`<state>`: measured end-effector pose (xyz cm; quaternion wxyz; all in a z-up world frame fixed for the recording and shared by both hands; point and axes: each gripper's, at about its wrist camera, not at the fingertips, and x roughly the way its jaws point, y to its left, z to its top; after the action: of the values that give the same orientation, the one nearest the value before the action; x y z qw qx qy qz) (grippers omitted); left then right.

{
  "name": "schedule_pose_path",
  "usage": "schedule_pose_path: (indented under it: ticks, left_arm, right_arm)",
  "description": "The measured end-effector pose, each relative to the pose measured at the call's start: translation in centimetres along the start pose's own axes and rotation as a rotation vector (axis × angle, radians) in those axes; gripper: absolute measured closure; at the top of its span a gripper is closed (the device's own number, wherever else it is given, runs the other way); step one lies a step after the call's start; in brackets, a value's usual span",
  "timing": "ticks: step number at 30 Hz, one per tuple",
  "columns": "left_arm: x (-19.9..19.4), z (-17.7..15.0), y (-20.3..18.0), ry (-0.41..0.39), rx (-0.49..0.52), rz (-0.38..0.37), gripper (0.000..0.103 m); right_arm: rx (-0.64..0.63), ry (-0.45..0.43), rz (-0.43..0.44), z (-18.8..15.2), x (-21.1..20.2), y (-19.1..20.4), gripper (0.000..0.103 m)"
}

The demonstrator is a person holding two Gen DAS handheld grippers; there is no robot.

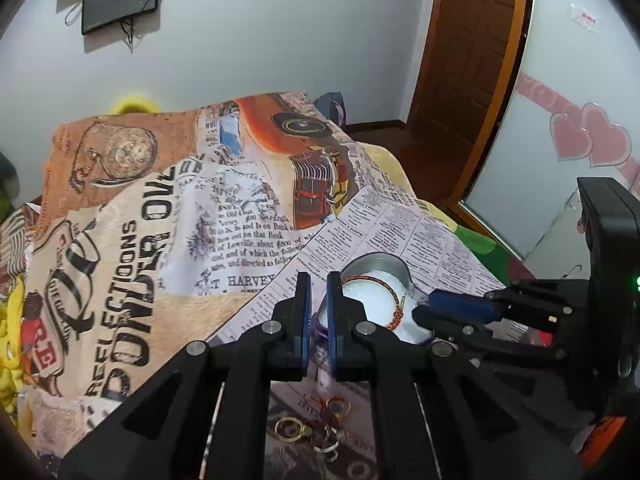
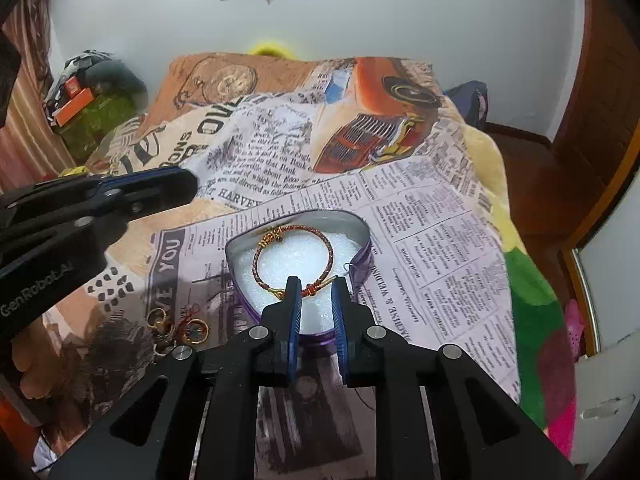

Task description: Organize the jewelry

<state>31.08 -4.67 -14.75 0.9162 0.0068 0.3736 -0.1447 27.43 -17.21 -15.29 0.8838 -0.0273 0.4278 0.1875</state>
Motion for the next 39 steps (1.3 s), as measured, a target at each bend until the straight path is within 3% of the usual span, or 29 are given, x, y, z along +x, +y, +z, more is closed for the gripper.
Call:
schedule_pose_path:
  ticks: [4, 6, 8, 10, 19, 26, 39]
  left_arm:
    - [-2.2, -0.2, -0.1, -0.017, 0.002, 0.016, 0.097]
    - [-3.2, -0.4, 0.0, -0.021, 0.001, 0.024, 0.095]
    - [-4.1, -0.6, 0.0, -0.026, -0.003, 0.035, 0.091]
    - [-5.2, -0.9, 0.1, -0.035, -0.007, 0.050, 0.088]
    - [-8.7, -3.4, 0.7, -0.033, -0.027, 0.086, 0.083]
    - [-9.1, -5.8, 1.4, 0.022, -0.034, 0.109, 0.083]
    - [-7.4, -9.1, 3.5, 0.113, -0.092, 0.118, 0.083]
  right_arm:
    - [-0.004, -0.024, -0.009, -0.1, -1.8, 0.3, 0.088]
    - [-0.008, -0.038, -0.018, -0.1, -2.7, 0.5, 0.082]
    - [-0.009, -0.056, -0.023, -0.2, -3.6, 0.6, 0.069]
    - [-0.007, -0.081, -0.026, -0.4, -4.7, 0.8, 0.066]
    - [-0.018, -0.118, -0.040, -1.5, -7.5, 1.8, 0.066]
    - [-0.034, -0.110, -0.029, -2.2, -7.7, 2.9, 0.066]
    - [-0.084, 0.017, 0.063, -3.6, -2.7, 6.0, 0.066]
